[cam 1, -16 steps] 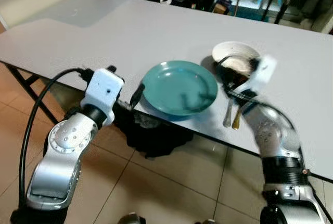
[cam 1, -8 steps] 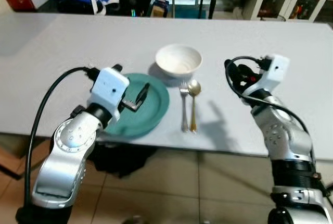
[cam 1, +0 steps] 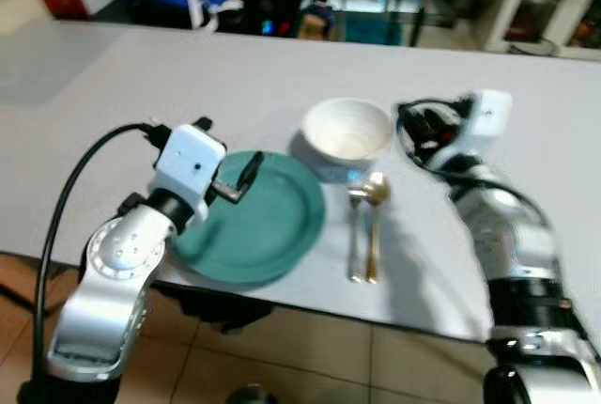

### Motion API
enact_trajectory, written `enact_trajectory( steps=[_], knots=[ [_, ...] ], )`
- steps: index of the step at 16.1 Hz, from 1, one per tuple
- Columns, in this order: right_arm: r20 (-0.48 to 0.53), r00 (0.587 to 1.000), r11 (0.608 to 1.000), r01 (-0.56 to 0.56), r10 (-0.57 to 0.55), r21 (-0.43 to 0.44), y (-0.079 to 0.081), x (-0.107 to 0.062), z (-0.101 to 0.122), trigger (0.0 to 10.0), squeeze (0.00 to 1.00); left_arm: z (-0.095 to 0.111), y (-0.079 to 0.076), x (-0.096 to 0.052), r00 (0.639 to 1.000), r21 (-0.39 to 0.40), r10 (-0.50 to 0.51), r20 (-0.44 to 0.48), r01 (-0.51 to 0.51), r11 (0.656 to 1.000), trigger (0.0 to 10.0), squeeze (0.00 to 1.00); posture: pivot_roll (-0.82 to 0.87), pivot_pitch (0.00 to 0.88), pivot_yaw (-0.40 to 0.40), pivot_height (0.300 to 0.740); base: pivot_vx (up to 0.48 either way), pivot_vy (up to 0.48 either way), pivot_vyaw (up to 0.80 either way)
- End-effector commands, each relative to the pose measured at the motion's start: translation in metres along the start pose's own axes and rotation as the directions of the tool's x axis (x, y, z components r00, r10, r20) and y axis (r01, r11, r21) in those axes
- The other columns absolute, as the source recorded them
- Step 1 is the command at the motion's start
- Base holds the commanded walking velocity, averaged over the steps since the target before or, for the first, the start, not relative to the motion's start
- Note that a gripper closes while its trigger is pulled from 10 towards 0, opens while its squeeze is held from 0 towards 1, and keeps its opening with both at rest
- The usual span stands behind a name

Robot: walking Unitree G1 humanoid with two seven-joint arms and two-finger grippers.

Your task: Setting the table

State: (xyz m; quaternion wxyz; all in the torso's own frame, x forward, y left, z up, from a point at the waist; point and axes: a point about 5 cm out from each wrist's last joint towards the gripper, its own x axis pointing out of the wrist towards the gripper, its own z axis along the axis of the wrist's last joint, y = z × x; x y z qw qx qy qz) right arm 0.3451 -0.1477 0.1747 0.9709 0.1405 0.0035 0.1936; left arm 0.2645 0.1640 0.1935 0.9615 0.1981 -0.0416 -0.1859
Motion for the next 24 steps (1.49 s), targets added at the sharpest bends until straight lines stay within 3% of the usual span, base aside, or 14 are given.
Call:
enact_trajectory(
  steps=[1,2,3,6,9,11,13,17,18,21,22,23,24],
  knots=[
    [-0.033,0.999,1.0,-0.013,0.013,-0.017,-0.004,-0.001,0.0,10.0,0.0,0.003,0.0,-0.003,1.0,0.012,-0.014,0.016,0.014,1.0,10.0,0.0,0.08,0.043,0.016,0.74,0.0,0.0,0.0],
    [-0.053,0.998,1.0,0.023,-0.023,-0.007,-0.009,0.0,-0.003,10.0,0.99,0.003,0.001,-0.005,0.999,0.018,-0.022,0.023,0.022,1.0,10.0,0.0,0.08,0.043,0.012,0.74,0.0,0.0,0.0],
    [-0.079,0.991,0.994,0.107,-0.106,0.012,-0.019,0.002,-0.006,10.0,1.0,0.004,0.002,-0.008,0.999,0.025,-0.031,0.032,0.03,0.999,10.0,0.0,0.09,0.042,0.011,0.74,0.0,0.0,0.0],
    [-0.155,0.967,0.975,0.213,-0.201,0.06,-0.031,0.009,-0.014,10.0,1.0,0.003,0.008,-0.011,0.999,0.027,-0.038,0.026,0.037,0.999,10.0,0.0,0.09,0.036,0.01,0.74,0.0,0.0,0.0],
    [-0.21,0.951,0.939,0.273,-0.229,0.211,-0.034,0.024,-0.022,10.0,1.0,-0.006,0.004,-0.02,0.991,0.005,-0.128,-0.028,0.128,0.992,10.0,0.0,0.1,0.027,0.01,0.74,0.0,0.0,0.0],
    [-0.218,0.945,0.917,0.297,-0.243,0.267,-0.034,0.031,-0.02,10.0,1.0,-0.014,0.008,-0.027,0.987,0.018,-0.139,-0.075,0.141,0.99,10.0,0.0,0.1,0.025,0.006,0.74,0.0,0.0,0.0],
    [-0.246,0.917,0.879,0.379,-0.314,0.29,-0.039,0.038,-0.017,10.0,1.0,-0.022,0.019,-0.038,0.983,0.041,-0.132,-0.127,0.139,0.989,10.0,0.0,0.11,0.023,-0.005,0.74,0.0,0.0,0.0],
    [-0.296,0.878,0.837,0.459,-0.376,0.298,-0.042,0.041,-0.018,10.0,1.0,-0.021,0.025,-0.045,0.982,0.042,-0.133,-0.136,0.14,0.989,10.0,0.0,0.13,0.031,-0.015,0.74,0.0,0.0,0.0],
    [-0.318,0.859,0.833,0.486,-0.401,0.265,-0.043,0.043,-0.018,10.0,0.0,-0.02,0.023,-0.049,0.978,0.025,-0.156,-0.135,0.161,0.987,10.0,0.0,0.13,0.039,-0.021,0.74,0.0,0.0,0.0],
    [-0.347,0.859,0.842,0.473,-0.375,0.261,-0.036,0.047,-0.02,10.0,0.0,-0.017,0.015,-0.059,0.963,-0.041,-0.237,-0.126,0.234,0.971,10.0,0.0,0.13,0.041,-0.022,0.74,0.0,0.0,0.0],
    [-0.352,0.871,0.841,0.451,-0.341,0.299,-0.033,0.048,-0.021,10.0,0.0,-0.017,0.014,-0.063,0.958,-0.053,-0.256,-0.132,0.251,0.966,10.0,0.0,0.14,0.051,-0.028,0.74,0.0,0.0,0.0],
    [-0.352,0.883,0.837,0.429,-0.31,0.338,-0.03,0.05,-0.021,4.5,0.0,-0.017,0.014,-0.064,0.957,-0.054,-0.256,-0.134,0.251,0.966,10.0,0.0,0.14,0.052,-0.029,0.74,0.0,0.0,0.0],
    [-0.351,0.887,0.836,0.422,-0.301,0.35,-0.029,0.05,-0.022,4.5,0.0,-0.017,0.014,-0.064,0.958,-0.055,-0.255,-0.133,0.25,0.967,10.0,0.0,0.14,0.052,-0.029,0.74,0.0,0.0,0.0]
  ],
)
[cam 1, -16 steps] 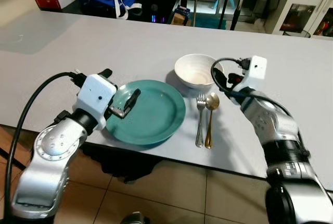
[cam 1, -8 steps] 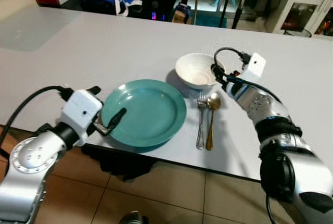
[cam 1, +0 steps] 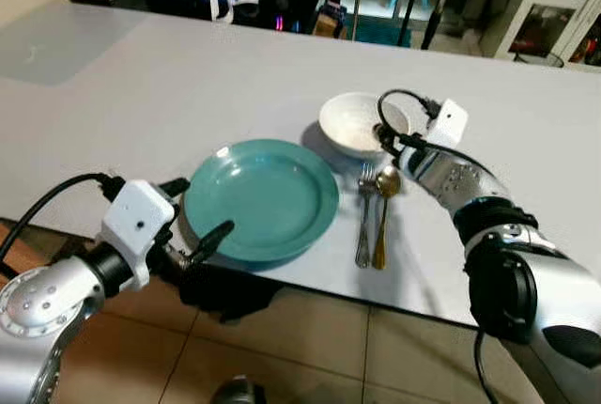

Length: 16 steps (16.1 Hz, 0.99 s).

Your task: Setting the table

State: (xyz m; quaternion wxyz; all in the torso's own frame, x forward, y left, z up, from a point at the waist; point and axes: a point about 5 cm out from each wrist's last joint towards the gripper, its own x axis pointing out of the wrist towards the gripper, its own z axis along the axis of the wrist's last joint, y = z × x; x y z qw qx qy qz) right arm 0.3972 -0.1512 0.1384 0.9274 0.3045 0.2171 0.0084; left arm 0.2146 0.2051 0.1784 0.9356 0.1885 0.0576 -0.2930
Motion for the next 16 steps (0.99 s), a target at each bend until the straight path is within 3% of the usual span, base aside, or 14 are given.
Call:
enact_trajectory(
  steps=[1,10,16],
  knots=[
    [0.005,1.0,0.999,-0.031,0.031,0.022,0.009,0.0,0.007,0.0,0.0,0.004,0.002,-0.003,1.0,0.014,0.0,0.004,0.0,1.0,10.0,0.0,0.14,0.053,-0.03,0.74,0.0,0.0,0.0],
    [-0.043,0.999,0.997,-0.019,0.022,0.07,0.014,0.004,-0.011,0.0,0.0,0.004,-0.001,-0.005,0.999,-0.023,-0.04,-0.003,0.04,0.999,10.0,0.0,0.15,0.055,-0.027,0.74,0.0,0.0,0.0],
    [-0.035,0.999,0.996,-0.009,0.012,0.09,0.013,0.004,-0.011,0.0,0.0,0.004,-0.003,-0.005,0.998,-0.028,-0.055,-0.007,0.055,0.998,10.0,0.0,0.15,0.055,-0.025,0.74,0.0,0.0,0.0]
  ],
)
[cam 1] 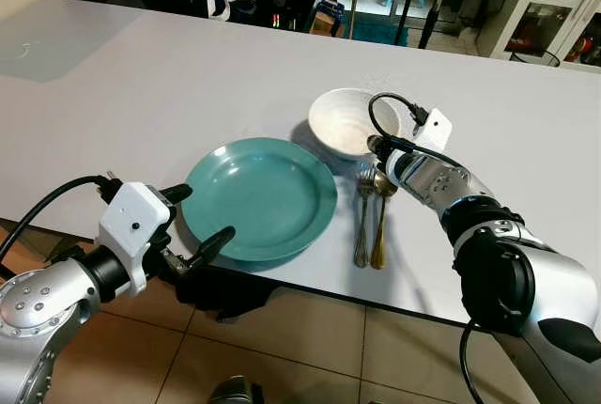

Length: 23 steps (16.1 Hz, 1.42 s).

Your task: Setting the table

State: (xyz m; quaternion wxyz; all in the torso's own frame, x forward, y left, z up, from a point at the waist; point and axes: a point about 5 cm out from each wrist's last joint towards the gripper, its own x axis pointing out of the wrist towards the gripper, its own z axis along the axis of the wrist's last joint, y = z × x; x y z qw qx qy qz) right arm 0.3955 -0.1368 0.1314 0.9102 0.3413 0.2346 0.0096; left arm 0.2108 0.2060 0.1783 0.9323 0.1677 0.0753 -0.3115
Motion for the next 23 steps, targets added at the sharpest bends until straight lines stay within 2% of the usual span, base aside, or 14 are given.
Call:
enact_trajectory(
  steps=[1,7,11,16,18,19,21,22,23],
  knots=[
    [0.006,1.0,1.0,-0.003,0.003,0.02,0.005,0.0,0.003,0.0,0.0,0.005,-0.001,-0.002,1.0,0.02,-0.009,0.005,0.009,1.0,10.0,0.0,0.15,0.055,-0.025,0.74,0.0,0.0,0.0],
    [0.009,1.0,0.999,-0.004,0.003,0.036,0.006,0.001,0.002,0.0,0.0,0.004,0.0,-0.002,1.0,0.022,-0.009,-0.002,0.009,1.0,10.0,0.0,0.15,0.053,-0.025,0.74,0.0,0.0,0.0],
    [0.068,0.998,0.998,-0.023,0.018,0.065,0.012,0.0,0.014,0.0,0.0,0.004,0.002,-0.004,1.0,0.034,0.0,-0.003,0.0,0.999,10.0,0.0,0.15,0.051,-0.025,0.74,0.0,0.0,0.0],
    [0.16,0.981,0.994,-0.109,0.111,-0.025,0.034,-0.003,0.036,0.0,0.0,0.013,0.012,-0.008,1.0,0.064,0.025,0.018,-0.026,0.998,10.0,0.0,0.15,0.038,-0.03,0.74,0.0,0.0,0.0],
    [0.191,0.965,0.983,-0.167,0.18,-0.081,0.048,-0.006,0.046,0.0,0.0,0.022,0.017,-0.012,0.999,0.084,0.026,0.034,-0.029,0.996,10.0,0.0,0.16,0.031,-0.032,0.74,0.0,0.0,0.0],
    [0.167,0.959,0.969,-0.207,0.229,-0.135,0.055,-0.006,0.045,0.0,0.0,0.026,0.017,-0.013,0.999,0.089,0.011,0.041,-0.015,0.996,10.0,0.0,0.15,0.022,-0.034,0.74,0.0,0.0,0.0],
    [-0.005,0.947,0.897,-0.305,0.32,-0.321,0.069,-0.004,0.024,0.0,0.0,0.036,0.012,-0.017,0.996,0.073,-0.07,0.051,0.067,0.995,10.0,0.0,0.15,0.019,-0.035,0.74,0.0,0.0,0.0],
    [-0.083,0.942,0.86,-0.33,0.324,-0.389,0.068,-0.003,0.011,0.0,0.0,0.04,0.008,-0.021,0.992,0.063,-0.122,0.037,0.12,0.991,10.0,0.0,0.15,0.013,-0.042,0.74,0.0,0.0,0.0],
    [-0.145,0.935,0.838,-0.353,0.322,-0.417,0.065,-0.002,0.001,0.0,0.0,0.044,0.005,-0.025,0.987,0.065,-0.159,0.021,0.157,0.985,10.0,0.0,0.15,0.012,-0.044,0.74,0.0,0.0,0.0]
  ],
)
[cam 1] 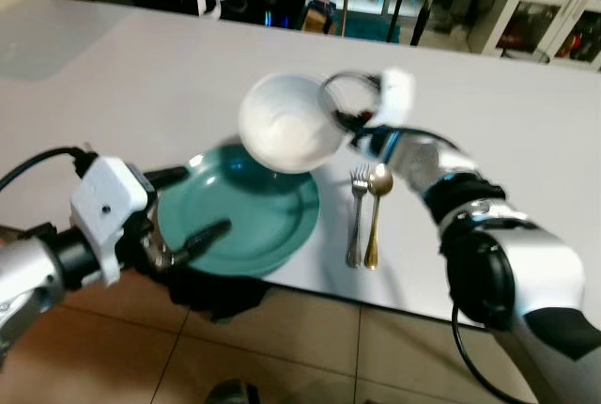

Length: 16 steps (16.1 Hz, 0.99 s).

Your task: Setting the table

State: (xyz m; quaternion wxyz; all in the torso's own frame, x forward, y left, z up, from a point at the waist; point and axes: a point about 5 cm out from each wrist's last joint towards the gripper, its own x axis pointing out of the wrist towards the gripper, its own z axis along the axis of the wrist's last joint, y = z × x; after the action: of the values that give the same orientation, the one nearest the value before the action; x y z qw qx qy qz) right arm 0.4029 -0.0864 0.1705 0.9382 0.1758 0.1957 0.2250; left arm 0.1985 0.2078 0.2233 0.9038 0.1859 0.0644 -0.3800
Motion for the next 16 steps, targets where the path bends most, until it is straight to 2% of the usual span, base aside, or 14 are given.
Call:
enact_trajectory(
  steps=[1,4,7,9,10,12,13,15,16],
  knots=[
    [-0.021,1.0,0.999,-0.019,0.018,-0.032,0.0,-0.001,0.0,0.0,0.0,0.005,-0.002,-0.004,1.0,0.002,-0.025,-0.004,0.025,1.0,10.0,0.0,0.15,0.012,-0.044,0.74,0.0,0.0,0.0],
    [-0.133,0.985,0.99,-0.121,0.111,-0.066,0.009,0.001,-0.019,0.0,0.0,0.01,0.0,-0.005,0.999,0.001,-0.031,-0.018,0.031,1.0,10.0,0.0,0.15,0.009,-0.045,0.74,0.0,0.0,0.0],
    [-0.107,0.985,0.988,-0.139,0.132,-0.061,0.013,0.002,-0.014,0.0,0.0,0.01,0.0,-0.004,0.999,0.004,-0.02,-0.028,0.02,1.0,10.0,0.0,0.15,0.006,-0.044,0.74,0.0,0.0,0.0],
    [-0.096,0.975,0.978,-0.206,0.203,-0.026,0.019,0.0,-0.006,0.0,0.0,0.01,0.0,-0.005,0.999,-0.01,-0.026,-0.036,0.025,1.0,10.0,0.0,0.15,0.006,-0.043,0.74,0.0,0.0,0.0],
    [-0.126,0.962,0.968,-0.249,0.244,-0.029,0.022,-0.001,-0.008,0.0,0.0,0.009,-0.001,-0.005,0.999,-0.015,-0.029,-0.04,0.029,0.999,10.0,0.0,0.15,0.006,-0.043,0.74,0.0,0.0,0.0],
    [-0.228,0.928,0.946,-0.316,0.293,-0.073,0.026,-0.002,-0.021,0.0,0.0,0.006,-0.002,-0.003,0.998,-0.018,-0.034,-0.052,0.033,0.999,10.0,0.0,0.15,0.008,-0.043,0.74,0.0,0.0,0.0],
    [-0.247,0.922,0.942,-0.326,0.298,-0.083,0.027,-0.002,-0.024,0.0,0.0,0.006,-0.003,-0.003,0.998,-0.019,-0.036,-0.055,0.035,0.999,10.0,0.0,0.15,0.008,-0.043,0.74,0.0,0.0,0.0],
    [-0.292,0.916,0.938,-0.323,0.275,-0.129,0.027,-0.002,-0.033,0.0,0.0,0.004,-0.003,-0.003,0.997,-0.023,-0.04,-0.067,0.038,0.999,10.0,0.0,0.15,0.009,-0.043,0.74,0.0,0.0,0.0],
    [-0.323,0.921,0.937,-0.291,0.219,-0.194,0.02,-0.003,-0.037,0.0,0.0,0.003,-0.004,-0.004,0.996,-0.024,-0.044,-0.075,0.042,0.999,10.0,0.0,0.15,0.009,-0.041,0.74,0.0,0.0,0.0]
  ],
)
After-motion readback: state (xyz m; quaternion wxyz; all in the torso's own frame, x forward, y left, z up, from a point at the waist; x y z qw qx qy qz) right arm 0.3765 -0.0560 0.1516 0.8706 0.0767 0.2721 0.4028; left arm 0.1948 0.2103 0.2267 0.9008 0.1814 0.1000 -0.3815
